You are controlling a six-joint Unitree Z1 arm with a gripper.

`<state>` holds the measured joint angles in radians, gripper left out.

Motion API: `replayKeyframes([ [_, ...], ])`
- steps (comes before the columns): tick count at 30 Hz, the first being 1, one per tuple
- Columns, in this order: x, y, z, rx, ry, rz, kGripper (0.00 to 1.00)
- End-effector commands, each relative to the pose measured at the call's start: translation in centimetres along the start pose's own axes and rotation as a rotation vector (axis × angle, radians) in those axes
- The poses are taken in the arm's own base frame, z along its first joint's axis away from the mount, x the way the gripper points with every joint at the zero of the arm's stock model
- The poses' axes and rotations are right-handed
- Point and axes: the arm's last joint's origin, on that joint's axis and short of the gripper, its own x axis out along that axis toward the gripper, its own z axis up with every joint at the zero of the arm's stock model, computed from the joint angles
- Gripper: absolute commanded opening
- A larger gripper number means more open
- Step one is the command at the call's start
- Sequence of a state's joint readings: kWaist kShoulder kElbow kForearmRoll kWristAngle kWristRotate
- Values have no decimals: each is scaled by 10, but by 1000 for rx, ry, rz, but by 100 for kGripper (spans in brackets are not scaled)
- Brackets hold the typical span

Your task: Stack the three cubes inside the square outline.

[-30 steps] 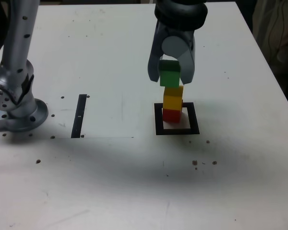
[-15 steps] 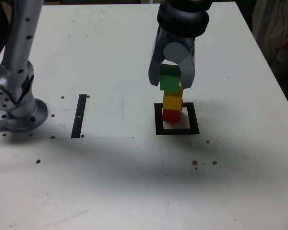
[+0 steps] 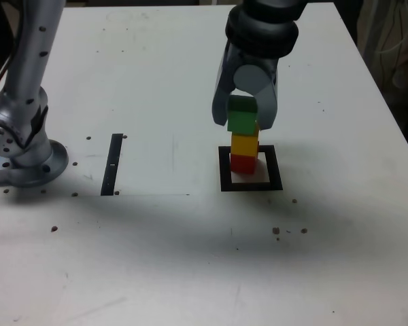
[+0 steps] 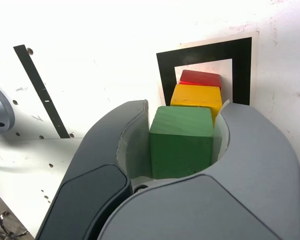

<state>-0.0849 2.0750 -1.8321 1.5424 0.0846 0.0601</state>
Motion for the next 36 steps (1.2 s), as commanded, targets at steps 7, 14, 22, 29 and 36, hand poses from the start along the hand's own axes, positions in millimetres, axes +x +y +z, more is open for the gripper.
replayKeyframes([
  [7,3,-1,2,0,7,-12,55],
  [14,1,-1,-2,-11,10,-10,99],
  [22,-10,0,-9,-19,-27,0,100],
  [29,-33,0,-29,-24,-95,-2,100],
  [36,-39,0,-38,-20,-106,-16,99],
])
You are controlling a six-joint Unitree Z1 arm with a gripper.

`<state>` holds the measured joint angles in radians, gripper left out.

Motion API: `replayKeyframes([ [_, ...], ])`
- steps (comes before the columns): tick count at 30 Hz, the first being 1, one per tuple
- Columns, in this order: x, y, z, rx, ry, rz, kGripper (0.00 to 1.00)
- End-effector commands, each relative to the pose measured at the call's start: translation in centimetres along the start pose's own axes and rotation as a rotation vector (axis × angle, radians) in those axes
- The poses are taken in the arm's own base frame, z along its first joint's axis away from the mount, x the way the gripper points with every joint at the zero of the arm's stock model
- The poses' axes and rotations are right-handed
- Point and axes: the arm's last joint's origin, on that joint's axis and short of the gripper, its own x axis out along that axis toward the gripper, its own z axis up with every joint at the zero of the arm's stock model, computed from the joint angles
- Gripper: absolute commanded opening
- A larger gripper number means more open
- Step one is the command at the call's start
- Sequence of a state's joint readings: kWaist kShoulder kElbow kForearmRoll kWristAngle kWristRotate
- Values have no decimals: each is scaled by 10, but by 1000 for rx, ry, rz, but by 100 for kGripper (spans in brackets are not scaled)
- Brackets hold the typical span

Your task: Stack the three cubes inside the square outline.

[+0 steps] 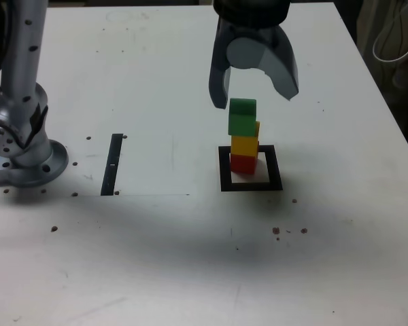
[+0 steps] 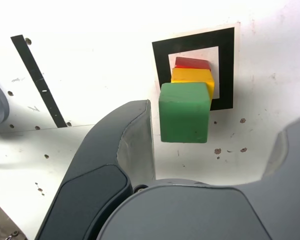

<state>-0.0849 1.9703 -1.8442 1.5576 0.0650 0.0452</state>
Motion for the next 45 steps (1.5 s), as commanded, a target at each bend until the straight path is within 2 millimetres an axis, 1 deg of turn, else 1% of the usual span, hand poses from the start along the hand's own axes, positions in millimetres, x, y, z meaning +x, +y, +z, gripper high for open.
replayKeyframes([
  [1,-7,0,-10,3,-5,-2,99],
  [3,-11,0,-18,2,-11,-2,100],
  [10,-30,-1,-57,-1,-54,1,100],
  [13,-30,-1,-75,-1,-47,7,100],
  [15,-26,-2,-88,-1,-26,10,100],
  [18,-15,-3,-105,-1,27,14,100],
  [26,21,-6,-137,-6,154,11,100],
  [32,54,-9,-151,-14,216,8,100],
  [38,84,-13,-167,-23,210,-15,100],
  [45,106,-15,-175,-27,165,-25,100],
])
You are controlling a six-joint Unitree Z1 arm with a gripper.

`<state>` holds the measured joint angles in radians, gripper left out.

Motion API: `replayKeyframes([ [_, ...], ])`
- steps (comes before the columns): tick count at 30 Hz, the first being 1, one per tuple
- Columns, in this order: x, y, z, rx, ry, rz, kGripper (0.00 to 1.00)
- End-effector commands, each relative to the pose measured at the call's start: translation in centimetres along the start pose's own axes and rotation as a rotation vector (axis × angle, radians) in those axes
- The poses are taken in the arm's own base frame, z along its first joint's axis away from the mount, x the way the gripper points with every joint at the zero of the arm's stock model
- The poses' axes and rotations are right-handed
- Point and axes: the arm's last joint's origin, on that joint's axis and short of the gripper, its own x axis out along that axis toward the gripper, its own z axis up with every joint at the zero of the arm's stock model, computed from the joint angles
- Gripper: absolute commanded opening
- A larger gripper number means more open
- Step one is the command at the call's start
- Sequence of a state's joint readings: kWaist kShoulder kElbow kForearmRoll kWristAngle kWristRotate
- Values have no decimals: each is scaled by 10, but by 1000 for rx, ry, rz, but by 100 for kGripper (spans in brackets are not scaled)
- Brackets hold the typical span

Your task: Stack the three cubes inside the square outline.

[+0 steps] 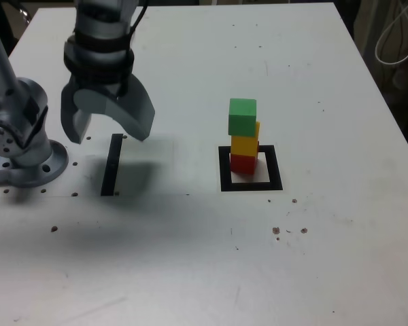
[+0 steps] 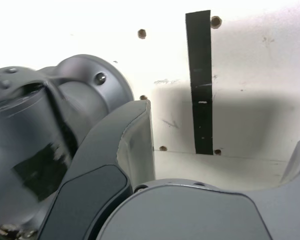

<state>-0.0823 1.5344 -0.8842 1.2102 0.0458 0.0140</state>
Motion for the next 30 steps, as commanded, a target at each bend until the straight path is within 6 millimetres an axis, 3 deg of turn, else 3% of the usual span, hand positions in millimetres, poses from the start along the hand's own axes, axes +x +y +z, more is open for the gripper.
replayKeyframes([
  [1,4,0,-1,-3,-12,0,100],
  [30,14,0,2,-3,-6,2,99],
])
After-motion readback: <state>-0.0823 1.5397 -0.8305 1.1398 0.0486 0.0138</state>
